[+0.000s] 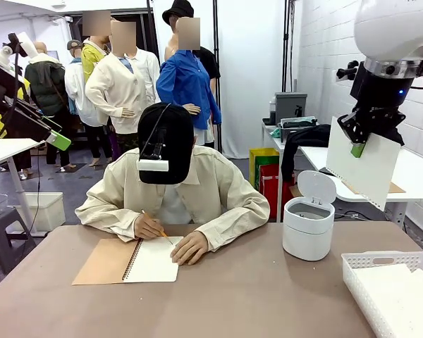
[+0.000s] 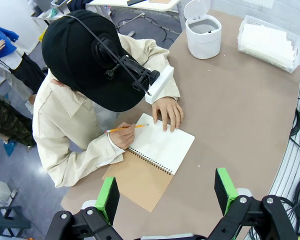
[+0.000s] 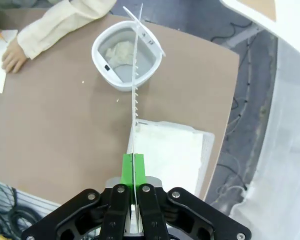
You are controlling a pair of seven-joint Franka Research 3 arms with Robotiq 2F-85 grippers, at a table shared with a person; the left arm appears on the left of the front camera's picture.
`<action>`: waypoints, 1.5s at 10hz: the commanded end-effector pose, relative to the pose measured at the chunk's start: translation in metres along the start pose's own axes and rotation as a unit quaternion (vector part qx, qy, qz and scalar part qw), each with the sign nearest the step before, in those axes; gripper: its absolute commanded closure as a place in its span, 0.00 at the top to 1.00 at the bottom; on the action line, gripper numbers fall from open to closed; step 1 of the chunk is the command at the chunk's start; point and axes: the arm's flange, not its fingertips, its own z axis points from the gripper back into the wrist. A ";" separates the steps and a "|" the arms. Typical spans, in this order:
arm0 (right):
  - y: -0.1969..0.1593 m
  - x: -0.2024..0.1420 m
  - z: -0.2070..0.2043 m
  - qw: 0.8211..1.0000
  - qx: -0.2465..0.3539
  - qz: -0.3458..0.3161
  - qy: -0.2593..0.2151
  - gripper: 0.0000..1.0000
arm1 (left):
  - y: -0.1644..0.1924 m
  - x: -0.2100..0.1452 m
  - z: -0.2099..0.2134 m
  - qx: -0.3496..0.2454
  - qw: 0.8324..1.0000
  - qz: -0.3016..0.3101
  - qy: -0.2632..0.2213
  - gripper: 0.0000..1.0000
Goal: Sort the paper based on its condition.
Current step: If a person hands you a paper, place it in the Organizing basket , and if it's crumpled, put it in the Trash can.
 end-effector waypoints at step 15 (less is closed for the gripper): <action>-0.040 -0.158 -0.059 0.989 0.050 -0.115 0.084 0.00 | 0.001 0.000 0.001 -0.001 1.000 0.000 -0.001 1.00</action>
